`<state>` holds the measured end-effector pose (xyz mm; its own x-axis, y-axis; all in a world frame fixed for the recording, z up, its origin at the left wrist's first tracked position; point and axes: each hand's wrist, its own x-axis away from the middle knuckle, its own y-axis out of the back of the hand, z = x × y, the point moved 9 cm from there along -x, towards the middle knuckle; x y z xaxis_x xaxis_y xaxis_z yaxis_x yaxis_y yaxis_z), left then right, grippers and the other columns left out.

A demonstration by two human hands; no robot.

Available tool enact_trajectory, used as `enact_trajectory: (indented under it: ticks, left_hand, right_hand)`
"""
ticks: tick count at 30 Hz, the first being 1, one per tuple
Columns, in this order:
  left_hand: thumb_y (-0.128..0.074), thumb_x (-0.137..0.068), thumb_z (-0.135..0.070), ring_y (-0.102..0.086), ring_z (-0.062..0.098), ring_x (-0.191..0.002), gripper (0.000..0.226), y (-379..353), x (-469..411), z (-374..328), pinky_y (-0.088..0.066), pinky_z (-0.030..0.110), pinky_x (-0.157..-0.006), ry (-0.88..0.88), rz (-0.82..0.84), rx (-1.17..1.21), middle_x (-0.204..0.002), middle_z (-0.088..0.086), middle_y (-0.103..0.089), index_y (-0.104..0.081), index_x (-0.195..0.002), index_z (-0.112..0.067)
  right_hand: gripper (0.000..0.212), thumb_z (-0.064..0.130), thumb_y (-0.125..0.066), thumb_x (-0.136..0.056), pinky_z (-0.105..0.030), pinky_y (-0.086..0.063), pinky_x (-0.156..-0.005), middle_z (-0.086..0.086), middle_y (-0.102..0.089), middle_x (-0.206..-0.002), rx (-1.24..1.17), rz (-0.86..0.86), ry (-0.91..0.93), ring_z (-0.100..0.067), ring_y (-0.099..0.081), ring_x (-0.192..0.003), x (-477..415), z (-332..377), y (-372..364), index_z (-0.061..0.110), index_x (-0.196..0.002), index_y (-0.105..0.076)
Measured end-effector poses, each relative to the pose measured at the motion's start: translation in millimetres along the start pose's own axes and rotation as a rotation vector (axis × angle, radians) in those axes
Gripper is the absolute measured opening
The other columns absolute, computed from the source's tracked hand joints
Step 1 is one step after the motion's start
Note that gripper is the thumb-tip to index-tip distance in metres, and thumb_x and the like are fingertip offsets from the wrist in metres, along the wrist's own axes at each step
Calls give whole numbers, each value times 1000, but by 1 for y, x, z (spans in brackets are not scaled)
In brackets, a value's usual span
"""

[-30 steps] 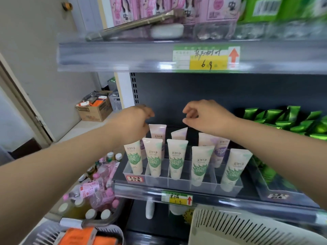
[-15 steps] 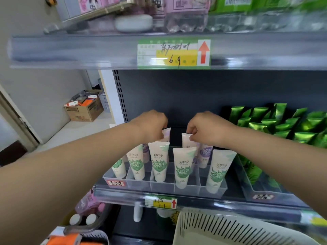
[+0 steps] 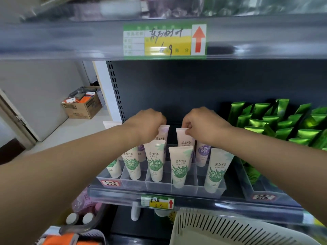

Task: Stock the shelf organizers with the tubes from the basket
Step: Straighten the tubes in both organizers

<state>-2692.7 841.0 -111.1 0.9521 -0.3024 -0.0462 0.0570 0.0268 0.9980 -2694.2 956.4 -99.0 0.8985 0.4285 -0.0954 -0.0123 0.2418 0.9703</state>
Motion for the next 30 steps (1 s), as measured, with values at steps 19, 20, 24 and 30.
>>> enact_trajectory:
  ticks: [19,20,24,30]
  left_hand:
    - [-54,-83,-6,-60,33,-96,28,0,2,6,-50,37,-78,-7,-39,-8,-101,12,-66,-63,-107,-17]
    - [-54,-83,-6,-60,33,-96,29,0,2,6,-50,36,-77,-6,-40,-11,-101,12,-66,-63,-107,-17]
    - [-53,-83,-5,-60,31,-96,29,2,3,5,-50,37,-80,-8,-40,-26,-102,11,-66,-63,-107,-16]
    - [-52,-84,-3,-60,26,-106,40,15,8,9,-49,37,-89,4,-48,25,-115,6,-65,-60,-119,-19]
  right_hand:
    - [21,7,-57,-82,-28,-49,-67,-6,-66,-99,24,-53,18,-24,-61,-87,-15,4,-4,20,-93,-69]
    - [21,7,-57,-82,-29,-49,-67,-6,-65,-99,27,-52,20,-24,-61,-87,-15,4,-5,20,-94,-69]
    - [24,4,-57,-82,-32,-53,-71,-7,-64,-102,48,-31,27,-25,-61,-89,-14,6,-7,18,-99,-68]
    - [33,9,-55,-86,-38,-49,-90,-7,-62,-119,10,-59,80,-27,-59,-107,-8,13,9,17,-117,-62]
